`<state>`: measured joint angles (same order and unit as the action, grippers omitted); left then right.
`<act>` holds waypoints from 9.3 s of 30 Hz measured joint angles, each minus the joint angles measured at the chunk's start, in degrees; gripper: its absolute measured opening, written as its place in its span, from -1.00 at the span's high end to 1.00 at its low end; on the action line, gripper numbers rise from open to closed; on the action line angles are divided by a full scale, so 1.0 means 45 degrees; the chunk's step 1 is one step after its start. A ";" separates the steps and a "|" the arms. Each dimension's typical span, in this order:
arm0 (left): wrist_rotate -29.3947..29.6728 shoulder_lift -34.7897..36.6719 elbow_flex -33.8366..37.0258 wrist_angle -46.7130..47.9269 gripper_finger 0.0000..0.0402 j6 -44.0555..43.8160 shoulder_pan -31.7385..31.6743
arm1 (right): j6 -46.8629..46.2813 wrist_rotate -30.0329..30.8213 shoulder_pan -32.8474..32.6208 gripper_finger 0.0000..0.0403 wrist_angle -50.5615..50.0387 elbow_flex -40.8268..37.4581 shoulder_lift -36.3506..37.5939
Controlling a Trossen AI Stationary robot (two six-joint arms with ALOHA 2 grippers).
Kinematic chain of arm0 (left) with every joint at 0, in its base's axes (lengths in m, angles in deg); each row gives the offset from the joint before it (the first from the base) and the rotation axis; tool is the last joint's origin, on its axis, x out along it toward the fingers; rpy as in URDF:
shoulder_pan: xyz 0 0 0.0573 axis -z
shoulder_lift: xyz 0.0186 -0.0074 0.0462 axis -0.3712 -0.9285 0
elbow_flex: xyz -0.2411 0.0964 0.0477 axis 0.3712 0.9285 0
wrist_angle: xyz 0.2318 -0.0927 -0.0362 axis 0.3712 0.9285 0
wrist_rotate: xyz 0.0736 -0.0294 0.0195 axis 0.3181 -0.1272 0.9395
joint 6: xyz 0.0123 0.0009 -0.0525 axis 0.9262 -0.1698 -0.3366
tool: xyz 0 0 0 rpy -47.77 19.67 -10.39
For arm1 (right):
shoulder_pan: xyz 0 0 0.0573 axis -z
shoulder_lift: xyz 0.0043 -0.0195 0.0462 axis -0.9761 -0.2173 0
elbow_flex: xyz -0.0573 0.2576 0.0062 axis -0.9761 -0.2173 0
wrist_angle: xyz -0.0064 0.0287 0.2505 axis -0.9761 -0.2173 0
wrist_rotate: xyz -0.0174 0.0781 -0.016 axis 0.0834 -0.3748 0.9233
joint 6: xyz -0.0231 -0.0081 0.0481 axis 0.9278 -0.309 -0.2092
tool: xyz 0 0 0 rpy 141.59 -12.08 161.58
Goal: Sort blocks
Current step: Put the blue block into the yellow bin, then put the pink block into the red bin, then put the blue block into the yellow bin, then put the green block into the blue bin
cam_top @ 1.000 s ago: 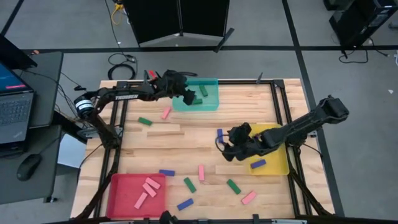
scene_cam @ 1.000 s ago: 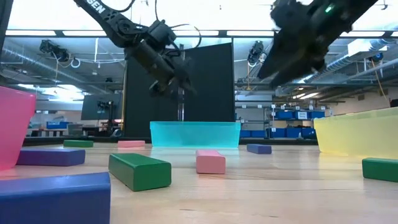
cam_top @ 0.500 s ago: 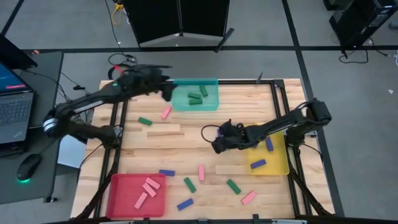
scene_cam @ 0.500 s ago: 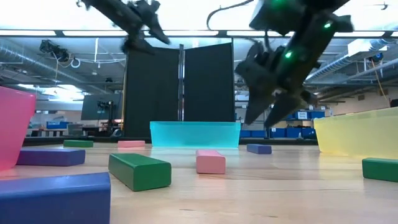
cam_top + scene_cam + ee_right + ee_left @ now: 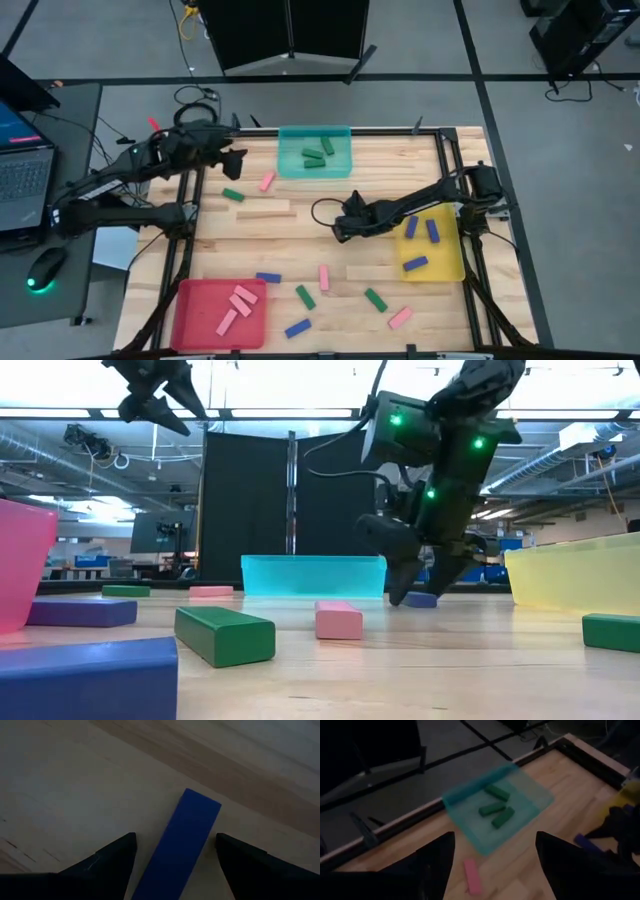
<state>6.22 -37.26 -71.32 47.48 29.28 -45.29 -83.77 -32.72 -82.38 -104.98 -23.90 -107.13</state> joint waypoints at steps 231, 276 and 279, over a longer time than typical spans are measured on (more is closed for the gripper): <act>0.4091 -0.1571 -0.2608 0.6816 -0.21 -0.4112 0.6527 | -0.5441 0.2559 -0.7360 0.44 -1.3042 0.4360 0.3089; -0.0414 -0.8085 0.2074 0.3820 -0.50 1.1135 -0.1414 | -1.1532 0.1280 -1.1113 -0.60 -1.2601 0.1525 0.4371; -0.0744 -0.8085 0.2407 0.3126 -0.52 1.1296 -0.1421 | -1.1511 0.1280 -1.1118 -0.57 -1.2608 0.1525 0.4371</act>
<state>2.87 -73.64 -60.49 61.55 80.11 -51.68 -135.57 -26.96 -132.41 -161.71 -17.04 -87.46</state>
